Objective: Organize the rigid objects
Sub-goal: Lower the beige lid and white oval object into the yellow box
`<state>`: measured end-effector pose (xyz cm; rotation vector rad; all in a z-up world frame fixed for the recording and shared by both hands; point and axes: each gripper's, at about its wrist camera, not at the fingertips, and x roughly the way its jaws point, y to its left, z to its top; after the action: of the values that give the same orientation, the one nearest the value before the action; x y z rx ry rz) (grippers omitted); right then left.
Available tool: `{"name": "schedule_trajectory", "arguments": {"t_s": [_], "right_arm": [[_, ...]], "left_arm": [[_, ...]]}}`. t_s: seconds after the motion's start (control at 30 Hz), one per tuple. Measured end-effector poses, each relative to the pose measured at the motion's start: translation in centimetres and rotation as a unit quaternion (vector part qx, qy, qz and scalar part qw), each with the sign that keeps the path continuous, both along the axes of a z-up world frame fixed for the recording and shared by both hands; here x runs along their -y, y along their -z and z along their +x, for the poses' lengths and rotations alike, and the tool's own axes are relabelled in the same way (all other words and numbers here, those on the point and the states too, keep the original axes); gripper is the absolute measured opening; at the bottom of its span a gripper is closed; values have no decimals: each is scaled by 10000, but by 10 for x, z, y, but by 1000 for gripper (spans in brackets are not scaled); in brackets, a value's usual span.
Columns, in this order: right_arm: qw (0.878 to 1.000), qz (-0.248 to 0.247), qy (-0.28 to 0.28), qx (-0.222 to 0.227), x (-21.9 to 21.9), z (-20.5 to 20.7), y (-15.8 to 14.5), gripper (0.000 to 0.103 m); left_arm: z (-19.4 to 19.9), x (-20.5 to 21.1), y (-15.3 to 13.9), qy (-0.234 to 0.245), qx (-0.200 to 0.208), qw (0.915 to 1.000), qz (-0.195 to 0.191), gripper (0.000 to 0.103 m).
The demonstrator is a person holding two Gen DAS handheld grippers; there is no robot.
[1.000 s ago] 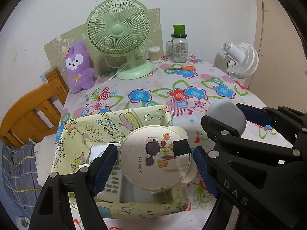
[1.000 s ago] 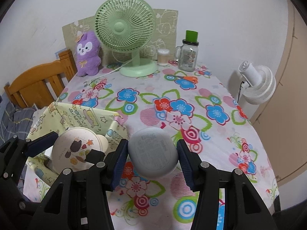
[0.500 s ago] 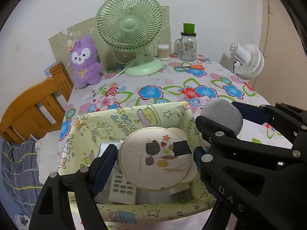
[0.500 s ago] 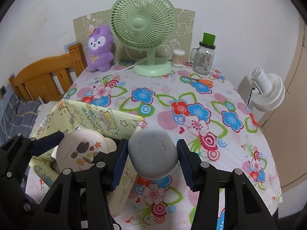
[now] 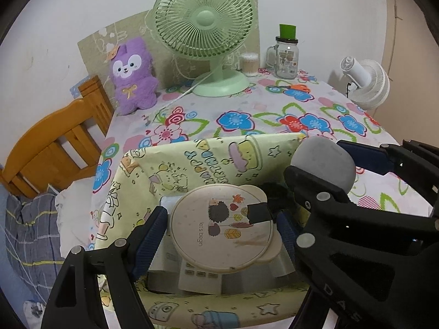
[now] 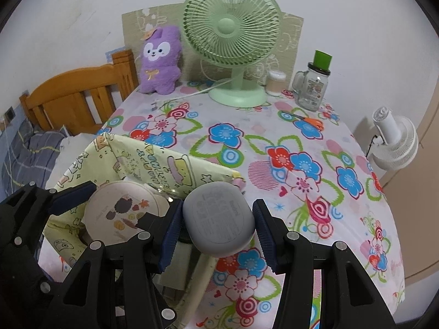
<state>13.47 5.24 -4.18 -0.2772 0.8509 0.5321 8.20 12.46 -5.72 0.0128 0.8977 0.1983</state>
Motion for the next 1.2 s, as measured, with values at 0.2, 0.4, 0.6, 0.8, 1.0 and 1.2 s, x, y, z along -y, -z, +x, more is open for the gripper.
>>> {"name": "schedule_trajectory", "arguments": {"t_s": [0.2,0.4,0.6,0.8,1.0,1.2], "right_arm": [[9998,-51,-214,1,-13,-1,3,55],[9997,-37,-229,-21,-18,2,6,55],[9997,-62,-256,-4,-20,2,7,55],[9992,3,-348,-185,-27,4,13,55],[9984,-12,-435,-357,-35,6,24,55],[9984,-6,-450,-336,-38,7,26,56]], "left_arm": [[3,-14,7,-85,-124,9999,-73,83],[6,-20,11,-121,-168,9997,-97,72],[6,-23,12,-130,-184,9996,-149,74],[3,-28,15,-155,-257,9994,-179,89],[3,-34,23,-240,-388,9988,-158,91],[5,-37,24,-267,-366,9988,-162,96]]}}
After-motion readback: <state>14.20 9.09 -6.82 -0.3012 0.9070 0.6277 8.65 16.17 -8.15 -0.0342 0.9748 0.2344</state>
